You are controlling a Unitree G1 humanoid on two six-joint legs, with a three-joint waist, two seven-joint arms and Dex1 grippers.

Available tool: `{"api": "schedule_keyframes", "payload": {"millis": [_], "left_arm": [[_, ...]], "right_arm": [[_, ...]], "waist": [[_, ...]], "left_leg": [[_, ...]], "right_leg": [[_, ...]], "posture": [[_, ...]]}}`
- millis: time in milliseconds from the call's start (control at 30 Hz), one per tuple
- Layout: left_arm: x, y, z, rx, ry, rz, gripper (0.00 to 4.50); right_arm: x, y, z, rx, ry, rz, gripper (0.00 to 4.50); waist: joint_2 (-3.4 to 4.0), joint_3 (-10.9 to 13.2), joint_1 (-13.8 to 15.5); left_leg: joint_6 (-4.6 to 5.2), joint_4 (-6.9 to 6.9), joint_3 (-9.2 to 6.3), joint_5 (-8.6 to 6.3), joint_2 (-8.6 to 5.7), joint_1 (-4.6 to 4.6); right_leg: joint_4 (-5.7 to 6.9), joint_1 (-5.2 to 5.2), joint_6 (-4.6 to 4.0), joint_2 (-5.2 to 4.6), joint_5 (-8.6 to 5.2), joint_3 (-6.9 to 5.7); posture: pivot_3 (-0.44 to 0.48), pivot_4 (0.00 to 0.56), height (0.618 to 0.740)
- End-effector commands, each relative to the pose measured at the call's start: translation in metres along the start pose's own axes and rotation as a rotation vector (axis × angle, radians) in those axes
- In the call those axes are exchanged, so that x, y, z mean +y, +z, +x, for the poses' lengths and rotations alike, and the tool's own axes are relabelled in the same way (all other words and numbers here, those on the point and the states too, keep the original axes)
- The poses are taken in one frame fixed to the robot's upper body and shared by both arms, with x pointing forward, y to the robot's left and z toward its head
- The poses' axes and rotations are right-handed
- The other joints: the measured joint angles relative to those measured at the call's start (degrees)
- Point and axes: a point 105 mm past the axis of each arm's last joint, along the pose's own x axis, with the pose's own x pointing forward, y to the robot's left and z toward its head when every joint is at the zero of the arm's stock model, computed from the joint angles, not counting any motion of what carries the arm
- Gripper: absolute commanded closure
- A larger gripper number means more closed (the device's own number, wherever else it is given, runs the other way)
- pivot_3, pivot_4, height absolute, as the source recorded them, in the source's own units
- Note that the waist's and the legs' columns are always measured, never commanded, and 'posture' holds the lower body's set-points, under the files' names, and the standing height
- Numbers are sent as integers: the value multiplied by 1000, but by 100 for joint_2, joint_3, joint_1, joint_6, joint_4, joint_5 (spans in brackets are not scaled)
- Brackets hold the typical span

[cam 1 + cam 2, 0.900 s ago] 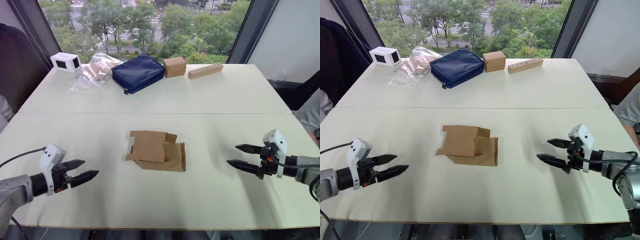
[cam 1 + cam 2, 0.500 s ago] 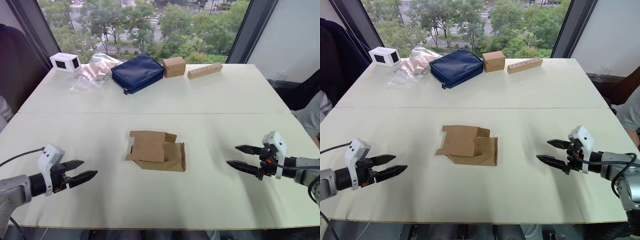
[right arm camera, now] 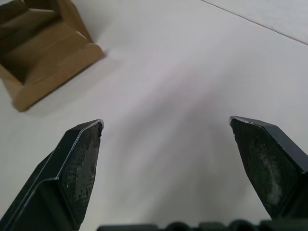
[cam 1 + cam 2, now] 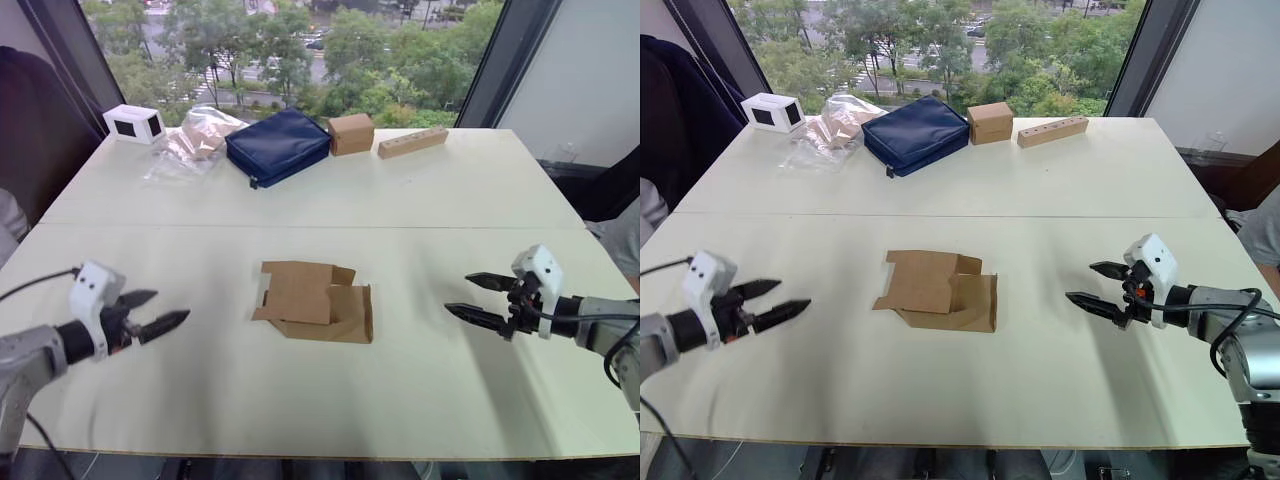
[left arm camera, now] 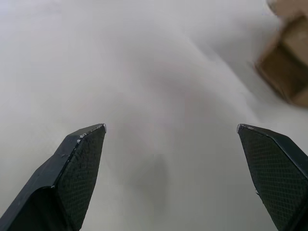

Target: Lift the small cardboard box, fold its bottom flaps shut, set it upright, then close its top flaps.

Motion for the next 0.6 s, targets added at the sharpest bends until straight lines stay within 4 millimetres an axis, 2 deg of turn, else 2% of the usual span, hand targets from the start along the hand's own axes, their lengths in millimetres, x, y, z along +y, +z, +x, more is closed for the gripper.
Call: {"api": "schedule_keyframes", "payload": {"millis": [33,133,233,300,467,600], "left_arm": [[-5,5,-6,18,-122,-99,0],[0,0,-4,48,-159,-182,0],[-11,21,2,-78,-347,-453,0],[-21,25,8,-82,-464,-560,0],[-54,10,37,111,-631,-650,0],[-69,9,52,175,-708,-721,0]], "right_arm": [[2,17,-9,-33,9,-34,92],[8,24,-12,-27,16,-76,92],[26,37,-12,-25,77,-119,92],[41,46,-9,-28,124,-150,92],[86,70,-7,-38,233,-235,92],[105,81,-5,-70,233,-271,92]], "waist": [[0,0,-19],[9,3,-25],[9,3,-9],[11,1,26],[10,1,2],[2,1,-2]], "left_leg": [[0,0,0,0,0,-1],[0,-1,2,0,0,0],[-4,0,0,3,1,1],[-3,7,0,3,1,3],[3,8,-2,-1,0,-2],[-2,8,-2,2,0,-4]], "right_leg": [[0,-1,0,1,0,0],[3,-4,0,1,0,0],[7,-3,0,3,0,-2],[8,4,1,2,0,-5],[5,4,4,1,2,-10],[7,0,4,4,2,-9]], "posture": [[0,150,740],[0,150,740],[0,150,740],[0,150,740],[0,150,740],[0,150,740]]}}
